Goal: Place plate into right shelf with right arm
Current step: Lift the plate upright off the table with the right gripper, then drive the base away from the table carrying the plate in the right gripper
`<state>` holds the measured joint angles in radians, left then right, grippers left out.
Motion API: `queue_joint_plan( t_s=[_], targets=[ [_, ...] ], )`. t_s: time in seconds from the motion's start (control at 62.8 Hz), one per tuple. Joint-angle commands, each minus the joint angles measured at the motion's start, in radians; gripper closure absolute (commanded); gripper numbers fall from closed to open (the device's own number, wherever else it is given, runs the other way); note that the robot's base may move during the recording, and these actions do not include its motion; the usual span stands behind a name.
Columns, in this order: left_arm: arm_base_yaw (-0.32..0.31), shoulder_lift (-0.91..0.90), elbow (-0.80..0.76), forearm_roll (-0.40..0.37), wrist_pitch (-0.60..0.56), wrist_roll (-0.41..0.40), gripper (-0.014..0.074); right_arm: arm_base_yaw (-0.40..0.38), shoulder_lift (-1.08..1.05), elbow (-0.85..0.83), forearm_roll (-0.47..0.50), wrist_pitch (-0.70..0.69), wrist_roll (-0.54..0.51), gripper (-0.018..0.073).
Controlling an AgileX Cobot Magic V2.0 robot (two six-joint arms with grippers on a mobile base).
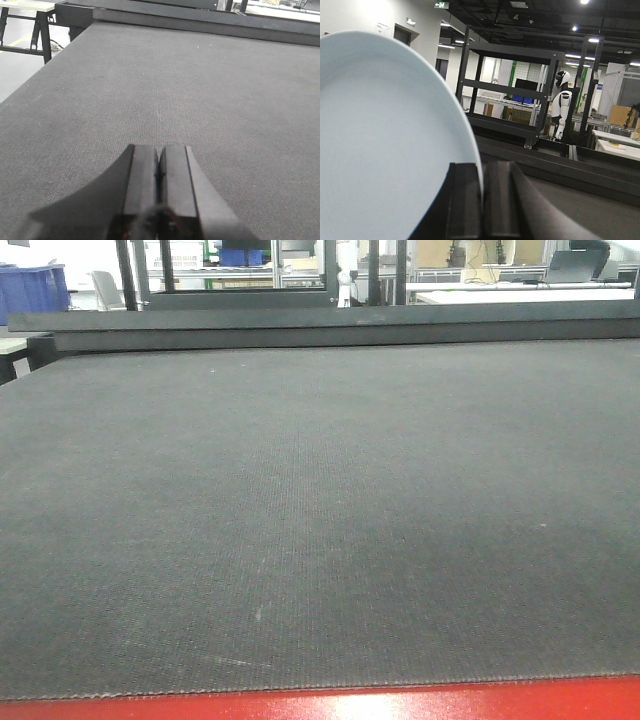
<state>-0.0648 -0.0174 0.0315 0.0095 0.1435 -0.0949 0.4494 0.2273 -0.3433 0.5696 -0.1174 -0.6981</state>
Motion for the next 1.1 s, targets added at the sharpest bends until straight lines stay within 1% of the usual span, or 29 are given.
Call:
queue_joint_plan(
  t_s=[0.0, 1.083],
  targets=[
    [-0.007, -0.004, 0.010, -0.002, -0.084, -0.006, 0.0643, -0.004, 0.008, -0.029, 0.001, -0.084, -0.005, 0.0501],
    [-0.007, -0.004, 0.010, -0.002, -0.084, -0.006, 0.0643, -0.004, 0.008, -0.029, 0.001, -0.085, -0.005, 0.0501]
  ],
)
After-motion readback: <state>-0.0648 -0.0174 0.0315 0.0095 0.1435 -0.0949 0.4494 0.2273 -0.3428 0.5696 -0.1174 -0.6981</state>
